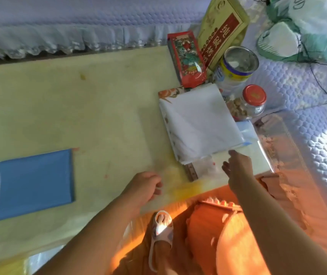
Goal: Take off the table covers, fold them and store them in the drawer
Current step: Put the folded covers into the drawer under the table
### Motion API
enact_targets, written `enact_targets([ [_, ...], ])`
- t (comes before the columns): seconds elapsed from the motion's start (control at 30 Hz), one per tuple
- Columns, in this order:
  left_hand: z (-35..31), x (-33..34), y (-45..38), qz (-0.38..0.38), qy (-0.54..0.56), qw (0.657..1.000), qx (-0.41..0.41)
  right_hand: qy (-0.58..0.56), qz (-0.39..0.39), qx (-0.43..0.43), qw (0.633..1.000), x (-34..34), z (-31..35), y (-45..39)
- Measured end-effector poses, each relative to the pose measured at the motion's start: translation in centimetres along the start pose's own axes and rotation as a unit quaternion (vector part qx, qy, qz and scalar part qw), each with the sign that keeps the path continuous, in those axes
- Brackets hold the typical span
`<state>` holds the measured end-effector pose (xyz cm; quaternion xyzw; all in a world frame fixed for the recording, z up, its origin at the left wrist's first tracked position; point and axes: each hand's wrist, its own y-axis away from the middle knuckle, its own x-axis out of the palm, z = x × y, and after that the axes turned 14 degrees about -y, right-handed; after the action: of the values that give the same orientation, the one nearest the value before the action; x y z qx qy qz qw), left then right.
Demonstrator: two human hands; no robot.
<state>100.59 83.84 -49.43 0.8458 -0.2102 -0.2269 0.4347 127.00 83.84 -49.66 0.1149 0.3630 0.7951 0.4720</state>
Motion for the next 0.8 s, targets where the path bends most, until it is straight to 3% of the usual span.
enact_targets([
  [0.1,-5.4,2.6,-4.2,-0.014,0.040,0.999,0.004,-0.149,0.013,0.160,0.976,1.3,3.5,-4.5],
  [0.2,-8.5,4.0,-8.1,-0.020,0.088,0.996,-0.024,-0.221,0.066,0.228,0.946,2.7,3.7,-6.4],
  [0.5,-12.3,5.8,-12.2,-0.051,0.161,0.981,-0.093,-0.188,0.049,0.246,0.950,3.6,3.5,-6.0],
  [0.7,-13.5,6.1,-11.5,-0.074,0.167,0.982,-0.045,-0.186,0.088,0.210,0.956,2.7,3.4,-5.5],
  [0.8,-14.7,6.7,-10.2,-0.033,0.237,0.971,-0.013,-0.173,0.101,0.200,0.959,2.3,3.4,-5.0],
])
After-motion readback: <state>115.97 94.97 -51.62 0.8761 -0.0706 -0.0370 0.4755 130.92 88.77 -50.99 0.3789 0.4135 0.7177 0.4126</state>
